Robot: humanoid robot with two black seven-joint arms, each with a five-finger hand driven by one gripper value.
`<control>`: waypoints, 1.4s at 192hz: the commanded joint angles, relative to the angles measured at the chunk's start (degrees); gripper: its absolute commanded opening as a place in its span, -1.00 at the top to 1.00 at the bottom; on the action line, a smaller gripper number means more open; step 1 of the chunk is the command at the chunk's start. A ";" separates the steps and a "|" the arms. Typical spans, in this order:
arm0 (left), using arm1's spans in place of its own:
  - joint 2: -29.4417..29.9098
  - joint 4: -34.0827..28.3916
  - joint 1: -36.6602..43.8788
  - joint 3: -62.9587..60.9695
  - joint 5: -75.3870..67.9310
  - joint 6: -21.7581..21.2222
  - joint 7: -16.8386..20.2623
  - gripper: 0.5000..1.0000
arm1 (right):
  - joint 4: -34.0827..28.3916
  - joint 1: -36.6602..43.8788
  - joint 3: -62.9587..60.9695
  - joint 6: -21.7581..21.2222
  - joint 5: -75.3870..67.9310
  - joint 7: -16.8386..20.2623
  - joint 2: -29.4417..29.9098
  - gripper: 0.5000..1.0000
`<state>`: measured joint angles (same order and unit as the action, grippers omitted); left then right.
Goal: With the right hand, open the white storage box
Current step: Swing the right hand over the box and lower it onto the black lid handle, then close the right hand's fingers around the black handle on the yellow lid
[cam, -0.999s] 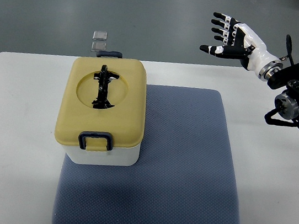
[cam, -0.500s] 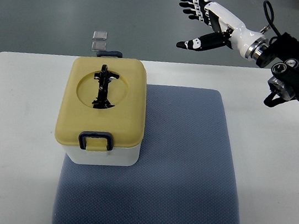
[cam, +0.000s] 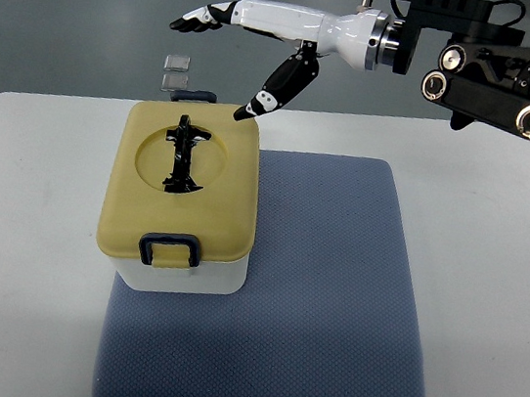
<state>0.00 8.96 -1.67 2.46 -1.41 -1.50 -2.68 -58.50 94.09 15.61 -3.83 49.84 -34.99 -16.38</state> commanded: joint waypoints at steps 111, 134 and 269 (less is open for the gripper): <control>0.00 0.00 0.00 0.00 0.00 0.01 0.04 -1.00 | -0.03 5.14 6.63 9.54 20.91 -0.01 8.73 -0.58; 0.00 0.00 0.00 0.00 0.00 0.00 0.04 -1.00 | 0.84 5.05 7.07 10.15 25.48 -0.01 9.52 -0.50; 0.00 0.00 0.00 0.00 0.00 0.01 0.04 -1.00 | 4.01 5.05 9.09 12.88 32.78 -0.01 12.60 0.11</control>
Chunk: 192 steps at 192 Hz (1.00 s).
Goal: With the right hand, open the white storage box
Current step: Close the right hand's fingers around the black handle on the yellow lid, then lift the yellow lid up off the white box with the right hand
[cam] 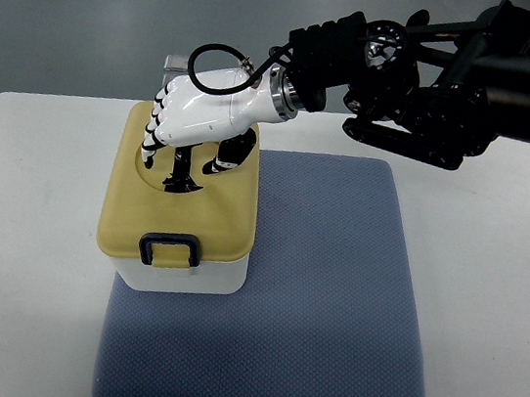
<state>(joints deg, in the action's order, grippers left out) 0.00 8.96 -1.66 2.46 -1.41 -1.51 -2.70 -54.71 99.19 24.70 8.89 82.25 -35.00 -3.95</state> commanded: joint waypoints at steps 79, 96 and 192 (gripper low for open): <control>0.00 0.00 -0.01 0.00 0.00 -0.07 -0.02 -1.00 | 0.57 -0.05 0.00 0.08 1.60 0.00 0.61 0.98; 0.00 0.00 -0.01 0.00 0.00 0.02 -0.02 -1.00 | 1.19 -0.05 0.00 0.16 2.39 0.00 0.70 1.00; 0.00 0.00 -0.01 0.00 0.00 0.02 -0.02 -1.00 | 1.72 0.04 -1.23 7.11 2.13 0.00 0.35 1.00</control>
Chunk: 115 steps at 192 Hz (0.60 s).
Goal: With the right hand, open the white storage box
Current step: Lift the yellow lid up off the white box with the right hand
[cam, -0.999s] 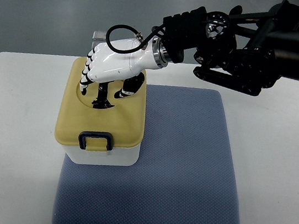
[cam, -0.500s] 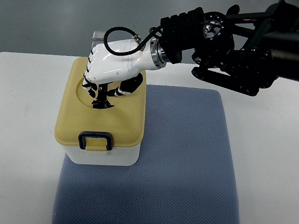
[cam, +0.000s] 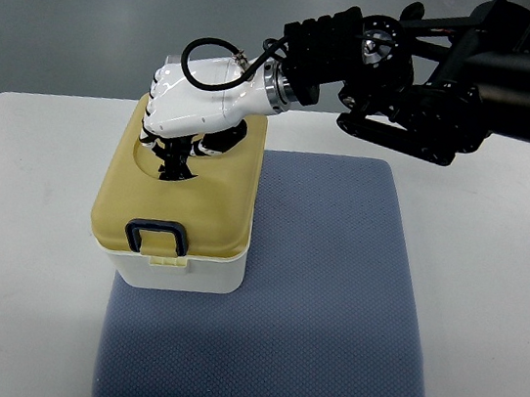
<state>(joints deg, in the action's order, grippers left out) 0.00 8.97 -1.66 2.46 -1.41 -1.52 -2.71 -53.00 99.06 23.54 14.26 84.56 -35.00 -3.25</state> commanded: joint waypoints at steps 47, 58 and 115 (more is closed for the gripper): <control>0.00 0.00 -0.01 0.00 0.00 0.02 0.07 -1.00 | -0.08 0.25 -2.89 2.79 -0.54 0.00 -5.45 1.00; 0.00 0.00 -0.01 0.00 0.00 -0.07 -0.02 -1.00 | -0.08 0.17 -3.76 2.70 -0.63 0.00 -7.12 1.00; 0.00 0.00 -0.01 0.00 0.00 0.02 0.07 -1.00 | -0.08 -3.53 -7.10 2.79 -0.89 0.00 -19.69 1.00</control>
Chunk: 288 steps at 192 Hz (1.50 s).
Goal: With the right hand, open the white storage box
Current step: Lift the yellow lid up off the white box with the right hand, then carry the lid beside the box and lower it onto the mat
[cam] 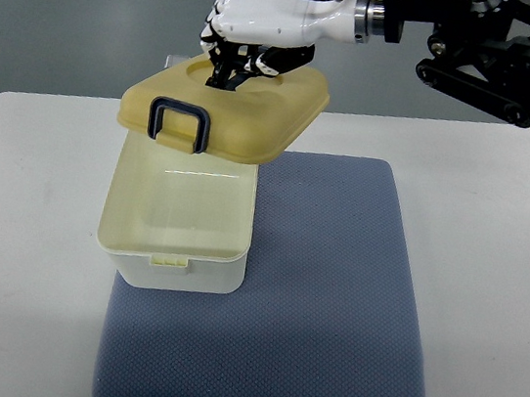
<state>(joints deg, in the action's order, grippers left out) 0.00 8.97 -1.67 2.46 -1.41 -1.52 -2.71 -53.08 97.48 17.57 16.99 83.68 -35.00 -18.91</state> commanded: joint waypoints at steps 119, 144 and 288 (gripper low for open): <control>0.00 0.00 0.00 0.00 0.00 0.02 -0.02 -1.00 | 0.00 -23.13 -3.16 11.14 0.96 0.00 -15.10 1.00; 0.00 0.00 0.00 0.00 0.00 -0.06 -0.02 -1.00 | 0.00 -25.06 -3.16 13.07 1.05 0.00 -14.48 1.00; 0.00 0.00 0.00 -0.09 0.00 0.02 0.07 -1.00 | 0.17 -33.06 -2.72 18.01 2.72 0.00 -8.16 -0.18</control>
<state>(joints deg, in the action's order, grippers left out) 0.00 8.97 -1.66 2.46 -1.41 -1.52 -2.70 -53.04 64.61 14.68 35.00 86.32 -35.00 -27.27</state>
